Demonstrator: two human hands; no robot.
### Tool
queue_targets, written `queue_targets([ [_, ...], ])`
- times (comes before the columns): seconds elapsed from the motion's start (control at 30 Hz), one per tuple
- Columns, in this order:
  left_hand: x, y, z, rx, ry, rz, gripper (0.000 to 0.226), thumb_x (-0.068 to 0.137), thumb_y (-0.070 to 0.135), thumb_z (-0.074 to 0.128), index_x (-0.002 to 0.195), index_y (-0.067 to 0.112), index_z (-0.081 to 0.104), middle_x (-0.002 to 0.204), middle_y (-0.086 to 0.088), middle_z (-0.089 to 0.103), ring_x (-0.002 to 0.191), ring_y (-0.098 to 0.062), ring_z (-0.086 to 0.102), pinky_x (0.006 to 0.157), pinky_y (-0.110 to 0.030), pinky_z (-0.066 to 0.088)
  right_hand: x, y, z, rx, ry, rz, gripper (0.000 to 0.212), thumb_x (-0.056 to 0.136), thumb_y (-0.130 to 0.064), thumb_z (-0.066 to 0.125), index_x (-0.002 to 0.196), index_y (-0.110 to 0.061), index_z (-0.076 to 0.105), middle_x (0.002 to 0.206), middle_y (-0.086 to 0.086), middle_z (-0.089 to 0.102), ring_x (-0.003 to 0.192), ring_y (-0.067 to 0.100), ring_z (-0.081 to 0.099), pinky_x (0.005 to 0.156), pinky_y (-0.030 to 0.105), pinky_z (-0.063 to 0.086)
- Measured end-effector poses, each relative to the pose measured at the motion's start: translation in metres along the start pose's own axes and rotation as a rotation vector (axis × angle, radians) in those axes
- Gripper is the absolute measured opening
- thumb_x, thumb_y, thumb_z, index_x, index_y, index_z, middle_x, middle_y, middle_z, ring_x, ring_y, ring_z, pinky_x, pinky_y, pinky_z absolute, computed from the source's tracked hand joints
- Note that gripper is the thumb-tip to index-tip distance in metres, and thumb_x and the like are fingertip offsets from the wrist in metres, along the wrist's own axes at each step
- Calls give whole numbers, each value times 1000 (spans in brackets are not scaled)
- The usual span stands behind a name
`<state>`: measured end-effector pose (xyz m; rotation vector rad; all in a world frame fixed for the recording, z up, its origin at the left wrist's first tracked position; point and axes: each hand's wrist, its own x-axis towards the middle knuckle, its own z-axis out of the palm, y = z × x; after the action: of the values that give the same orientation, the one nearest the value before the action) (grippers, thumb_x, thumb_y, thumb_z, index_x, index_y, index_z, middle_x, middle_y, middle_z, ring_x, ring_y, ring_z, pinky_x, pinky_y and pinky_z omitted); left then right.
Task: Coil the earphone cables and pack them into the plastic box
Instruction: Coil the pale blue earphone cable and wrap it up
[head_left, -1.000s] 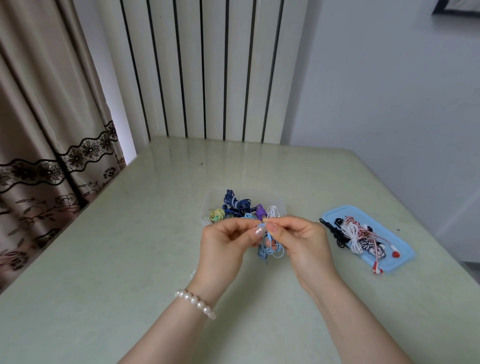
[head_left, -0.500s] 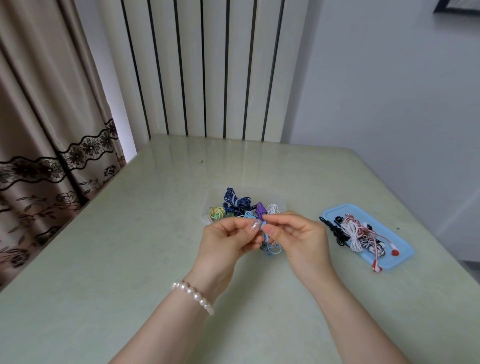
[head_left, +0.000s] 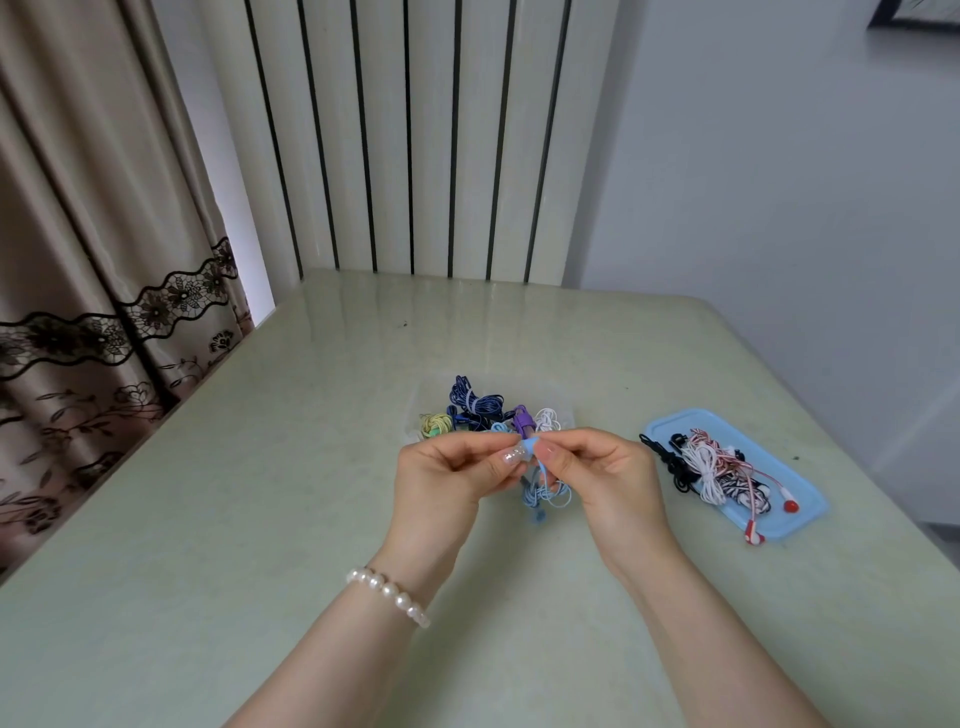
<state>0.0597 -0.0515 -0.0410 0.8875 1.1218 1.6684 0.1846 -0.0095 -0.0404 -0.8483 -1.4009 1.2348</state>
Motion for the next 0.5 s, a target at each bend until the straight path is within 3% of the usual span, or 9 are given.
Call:
queue_targets([
  [0.2,0,3,3,-8,-45,27,18,78,-9,61,82,5,72,71,-7,73,67,-14,69,63,-19,53,5,-10,0,-60,-5,23,19,75,0,68,67,-16,73,65,18,67,60,21,58,60,25,50],
  [0.3,2,4,3,-3,-52,51,19,80,-6,60,86,8,71,72,-1,73,69,-11,68,65,-18,53,19,-31,0,-108,-11,2,23,76,-3,68,63,-21,73,66,2,71,61,13,60,64,22,51],
  [0.4,3,1,-2,43,-24,8,17,81,-7,59,84,6,70,64,1,70,62,-9,65,65,-18,54,40,-57,-4,-153,8,-38,19,78,-4,67,68,-20,70,70,-1,71,63,20,58,69,29,50],
  [0.5,4,-3,-10,132,-61,-66,18,81,-7,60,77,7,70,60,-2,69,58,-10,63,65,-21,56,63,-66,-9,-188,7,-38,21,80,-2,65,68,-20,70,68,-6,71,57,15,62,73,36,50],
])
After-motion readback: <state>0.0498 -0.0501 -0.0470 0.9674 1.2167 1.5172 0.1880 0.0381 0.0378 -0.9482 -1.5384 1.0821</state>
